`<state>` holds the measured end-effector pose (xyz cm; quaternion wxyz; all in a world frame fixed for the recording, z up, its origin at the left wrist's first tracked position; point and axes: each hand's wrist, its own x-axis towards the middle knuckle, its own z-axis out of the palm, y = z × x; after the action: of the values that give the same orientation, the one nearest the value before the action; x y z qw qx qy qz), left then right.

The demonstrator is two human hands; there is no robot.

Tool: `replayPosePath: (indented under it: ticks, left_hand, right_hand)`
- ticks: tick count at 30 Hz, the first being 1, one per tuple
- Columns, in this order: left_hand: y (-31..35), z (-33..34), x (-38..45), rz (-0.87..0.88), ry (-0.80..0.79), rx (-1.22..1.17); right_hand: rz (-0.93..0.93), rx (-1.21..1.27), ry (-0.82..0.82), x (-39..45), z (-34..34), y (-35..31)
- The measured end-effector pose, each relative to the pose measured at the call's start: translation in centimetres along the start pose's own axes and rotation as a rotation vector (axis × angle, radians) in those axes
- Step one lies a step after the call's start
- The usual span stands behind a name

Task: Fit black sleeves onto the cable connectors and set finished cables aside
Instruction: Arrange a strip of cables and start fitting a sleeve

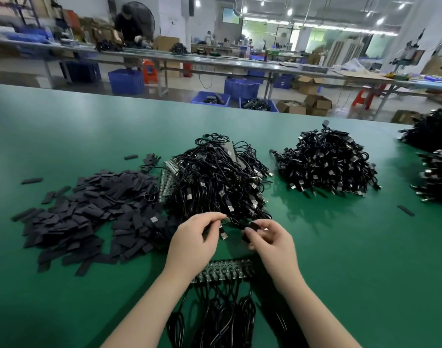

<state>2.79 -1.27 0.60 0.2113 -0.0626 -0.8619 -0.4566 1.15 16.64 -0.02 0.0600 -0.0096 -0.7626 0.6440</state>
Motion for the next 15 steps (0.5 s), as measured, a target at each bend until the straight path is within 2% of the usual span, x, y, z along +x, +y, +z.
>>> replayPosePath:
  ticks: [3,6,11,15]
  left_hand:
    - [1.1,0.7,0.7,-0.019,-0.160,0.072]
    - [1.9,1.3,1.4,-0.029,-0.292,0.119]
    - [2.2,2.9,0.5,-0.087,-0.157,0.129]
    - [1.8,3.4,-0.5,0.008,-0.129,0.160]
  right_hand:
    - [0.023,0.199,0.028,-0.4,-0.7,0.9]
    - [-0.004,0.226,0.005,-0.3,-1.0,1.1]
    - [-0.042,0.250,-0.010,-0.5,-1.1,1.5]
    - [-0.036,0.299,0.013,-0.4,-1.0,1.4]
